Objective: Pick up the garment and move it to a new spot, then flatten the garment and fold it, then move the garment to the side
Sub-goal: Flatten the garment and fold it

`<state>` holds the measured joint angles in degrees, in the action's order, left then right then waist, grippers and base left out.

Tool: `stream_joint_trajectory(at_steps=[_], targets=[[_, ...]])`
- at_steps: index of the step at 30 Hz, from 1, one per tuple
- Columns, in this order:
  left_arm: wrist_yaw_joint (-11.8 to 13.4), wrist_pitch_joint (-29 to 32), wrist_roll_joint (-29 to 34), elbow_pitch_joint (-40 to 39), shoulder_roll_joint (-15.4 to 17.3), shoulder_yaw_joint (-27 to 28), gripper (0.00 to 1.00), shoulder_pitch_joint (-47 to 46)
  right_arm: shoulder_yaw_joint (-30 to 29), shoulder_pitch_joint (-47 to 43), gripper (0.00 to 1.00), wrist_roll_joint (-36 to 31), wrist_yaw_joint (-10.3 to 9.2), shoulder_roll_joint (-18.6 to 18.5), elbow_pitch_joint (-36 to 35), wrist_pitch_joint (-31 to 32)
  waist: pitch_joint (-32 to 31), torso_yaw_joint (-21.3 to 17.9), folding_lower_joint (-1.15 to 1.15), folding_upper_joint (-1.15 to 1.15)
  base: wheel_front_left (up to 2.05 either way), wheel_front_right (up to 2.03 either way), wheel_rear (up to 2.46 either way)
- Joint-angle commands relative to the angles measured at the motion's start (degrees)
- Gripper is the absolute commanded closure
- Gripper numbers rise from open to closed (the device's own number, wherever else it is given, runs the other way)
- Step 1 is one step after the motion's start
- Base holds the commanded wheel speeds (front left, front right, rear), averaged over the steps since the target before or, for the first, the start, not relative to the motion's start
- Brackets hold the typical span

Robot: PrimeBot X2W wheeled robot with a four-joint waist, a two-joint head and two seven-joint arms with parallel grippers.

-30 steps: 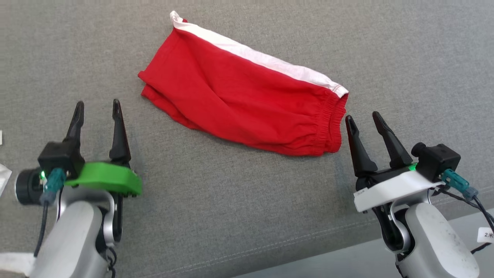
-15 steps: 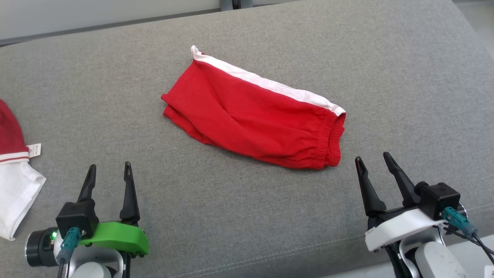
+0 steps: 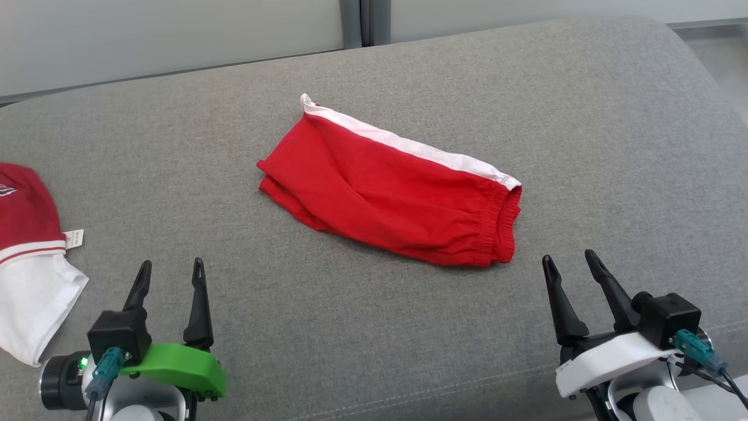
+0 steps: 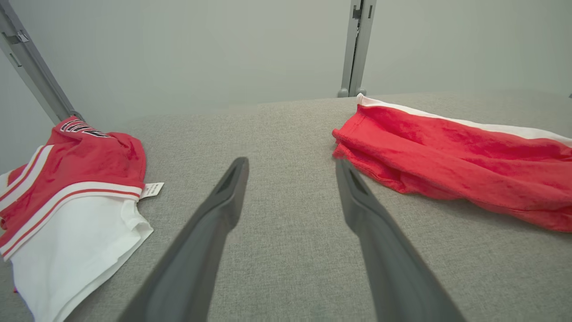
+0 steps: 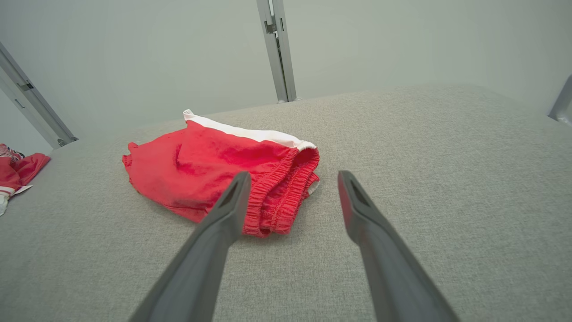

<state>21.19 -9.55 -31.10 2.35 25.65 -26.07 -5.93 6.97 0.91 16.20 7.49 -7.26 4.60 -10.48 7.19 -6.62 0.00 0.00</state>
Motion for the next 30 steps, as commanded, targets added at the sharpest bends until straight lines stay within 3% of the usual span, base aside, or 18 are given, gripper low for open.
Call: stream_joint_trajectory(at_steps=[1, 6, 11, 15, 24, 30], targets=[[-0.3, 0.1, 0.2, 0.3, 0.3, -0.1, 0.0, -1.3, -0.1, -0.6, 0.0, -0.1, 0.0, 0.2, -0.4, 0.2, 0.1, 0.0, 0.0, 0.0, 0.0, 0.0, 0.0], [-2.6, 2.3, 0.2, 1.0, 0.1, -1.6, 0.0, -4.9, -0.2, -0.2, 0.0, -0.2, 0.0, 0.4, -1.1, 0.3, 1.6, 0.0, 0.0, 0.0, 0.0, 0.0, 0.0], [-7.5, 6.5, -1.5, 4.8, -1.3, -3.7, 0.0, -12.6, 0.2, 1.4, 0.0, -0.4, 0.0, 0.4, -1.6, 0.4, 4.9, -0.7, 0.0, 0.0, 0.0, 0.0, 0.0], [-11.3, 9.6, -3.2, 10.1, -3.0, -4.7, 0.0, -19.5, 1.1, 3.0, 0.0, -0.1, 0.0, 0.7, -1.4, -0.3, 7.7, -2.4, 0.0, 0.0, 0.0, 0.0, 0.0], [-17.3, 13.4, -6.0, 24.4, -6.0, -4.8, 0.0, -32.2, 2.9, 6.2, 0.0, 0.9, 0.0, 1.9, 1.0, -2.4, 12.9, -6.6, 0.0, 0.0, 0.0, 0.0, 0.0], [-16.9, 14.7, -5.3, 32.3, -6.3, -4.7, 0.0, -37.1, 4.0, 7.6, 0.0, 1.9, 0.0, 2.2, 2.5, -3.3, 14.7, -8.0, 0.0, 0.0, 0.0, 0.0, 0.0]])
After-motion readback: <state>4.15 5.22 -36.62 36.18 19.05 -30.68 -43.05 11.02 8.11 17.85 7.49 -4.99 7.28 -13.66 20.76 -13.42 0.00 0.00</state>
